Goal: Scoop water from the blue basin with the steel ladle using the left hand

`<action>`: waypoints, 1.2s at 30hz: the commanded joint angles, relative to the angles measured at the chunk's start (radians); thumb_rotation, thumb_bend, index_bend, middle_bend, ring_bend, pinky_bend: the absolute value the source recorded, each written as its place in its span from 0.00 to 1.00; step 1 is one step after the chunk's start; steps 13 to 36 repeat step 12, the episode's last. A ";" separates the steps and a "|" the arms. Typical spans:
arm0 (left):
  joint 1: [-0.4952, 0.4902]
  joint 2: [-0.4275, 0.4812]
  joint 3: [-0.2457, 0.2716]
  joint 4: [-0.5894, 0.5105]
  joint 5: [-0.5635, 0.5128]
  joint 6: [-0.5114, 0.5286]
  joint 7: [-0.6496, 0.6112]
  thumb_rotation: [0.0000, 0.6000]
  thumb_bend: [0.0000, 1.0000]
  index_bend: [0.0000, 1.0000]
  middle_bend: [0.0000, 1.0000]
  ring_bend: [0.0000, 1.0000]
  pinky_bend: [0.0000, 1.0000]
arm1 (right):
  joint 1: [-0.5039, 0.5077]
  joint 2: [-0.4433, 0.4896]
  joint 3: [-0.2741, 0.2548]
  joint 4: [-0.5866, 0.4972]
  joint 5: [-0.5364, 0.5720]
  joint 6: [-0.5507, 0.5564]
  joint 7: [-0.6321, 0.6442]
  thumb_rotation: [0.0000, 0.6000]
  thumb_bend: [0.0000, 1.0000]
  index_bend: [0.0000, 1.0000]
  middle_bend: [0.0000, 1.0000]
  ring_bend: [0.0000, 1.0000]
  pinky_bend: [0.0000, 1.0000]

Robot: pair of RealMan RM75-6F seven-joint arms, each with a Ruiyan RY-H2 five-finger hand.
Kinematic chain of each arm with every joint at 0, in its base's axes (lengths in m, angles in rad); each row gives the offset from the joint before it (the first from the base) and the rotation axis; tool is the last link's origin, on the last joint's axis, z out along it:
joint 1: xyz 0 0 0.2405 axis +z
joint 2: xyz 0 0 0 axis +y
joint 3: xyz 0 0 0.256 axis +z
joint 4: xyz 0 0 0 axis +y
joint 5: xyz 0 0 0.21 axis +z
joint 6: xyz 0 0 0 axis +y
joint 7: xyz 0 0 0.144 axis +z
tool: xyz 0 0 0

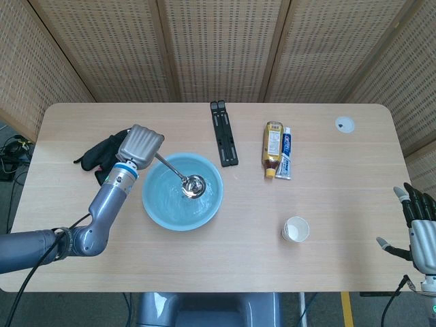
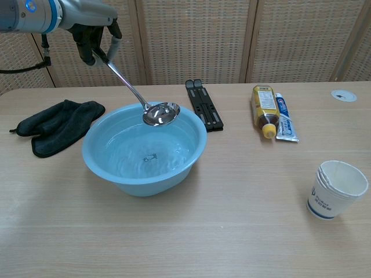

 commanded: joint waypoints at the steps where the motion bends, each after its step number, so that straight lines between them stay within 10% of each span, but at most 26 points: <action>1: -0.029 0.021 0.004 -0.031 -0.046 0.020 0.034 1.00 0.79 0.83 0.98 0.94 1.00 | -0.001 0.001 0.001 0.001 0.001 0.001 0.003 1.00 0.00 0.00 0.00 0.00 0.00; 36: -0.068 0.032 0.019 -0.055 -0.115 0.059 0.064 1.00 0.79 0.83 0.98 0.94 1.00 | -0.003 0.006 0.002 0.001 -0.001 0.005 0.014 1.00 0.00 0.00 0.00 0.00 0.00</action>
